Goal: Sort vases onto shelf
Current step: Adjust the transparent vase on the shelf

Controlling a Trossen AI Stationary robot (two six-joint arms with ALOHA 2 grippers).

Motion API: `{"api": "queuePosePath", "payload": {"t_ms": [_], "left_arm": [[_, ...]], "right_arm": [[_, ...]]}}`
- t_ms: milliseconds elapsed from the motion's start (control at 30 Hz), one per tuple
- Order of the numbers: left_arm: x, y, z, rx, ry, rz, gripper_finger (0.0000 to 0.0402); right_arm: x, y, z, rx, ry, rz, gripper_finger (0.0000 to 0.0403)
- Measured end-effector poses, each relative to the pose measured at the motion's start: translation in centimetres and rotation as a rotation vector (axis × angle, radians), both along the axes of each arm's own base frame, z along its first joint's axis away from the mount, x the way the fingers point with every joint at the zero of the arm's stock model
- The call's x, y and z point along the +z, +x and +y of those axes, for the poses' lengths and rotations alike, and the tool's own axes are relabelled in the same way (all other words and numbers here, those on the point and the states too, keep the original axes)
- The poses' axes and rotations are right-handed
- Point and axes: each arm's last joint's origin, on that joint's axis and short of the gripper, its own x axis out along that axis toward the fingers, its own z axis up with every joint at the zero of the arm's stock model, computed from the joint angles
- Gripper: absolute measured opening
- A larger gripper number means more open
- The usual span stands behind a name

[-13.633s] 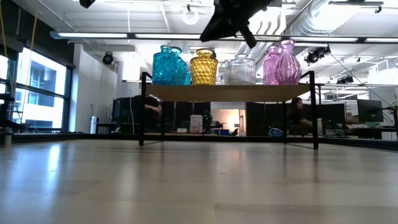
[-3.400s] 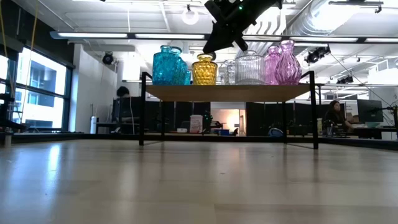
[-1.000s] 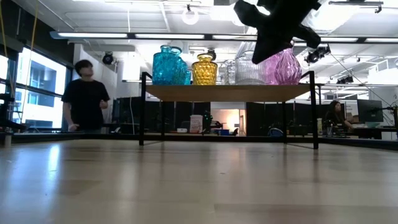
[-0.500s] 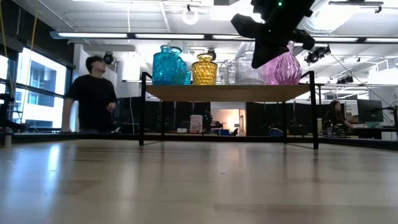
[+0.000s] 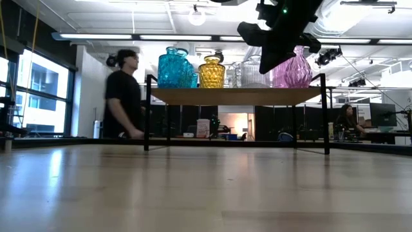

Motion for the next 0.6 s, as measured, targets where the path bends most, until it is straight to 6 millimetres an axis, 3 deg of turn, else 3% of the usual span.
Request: {"api": "queuePosePath", "payload": {"t_ms": [600], "left_arm": [[0.0, 0.0, 0.0, 0.001, -0.004, 0.0, 0.0062]], "right_arm": [[0.09, 0.29, -0.69, 0.01, -0.013, 0.013, 0.0]]}}
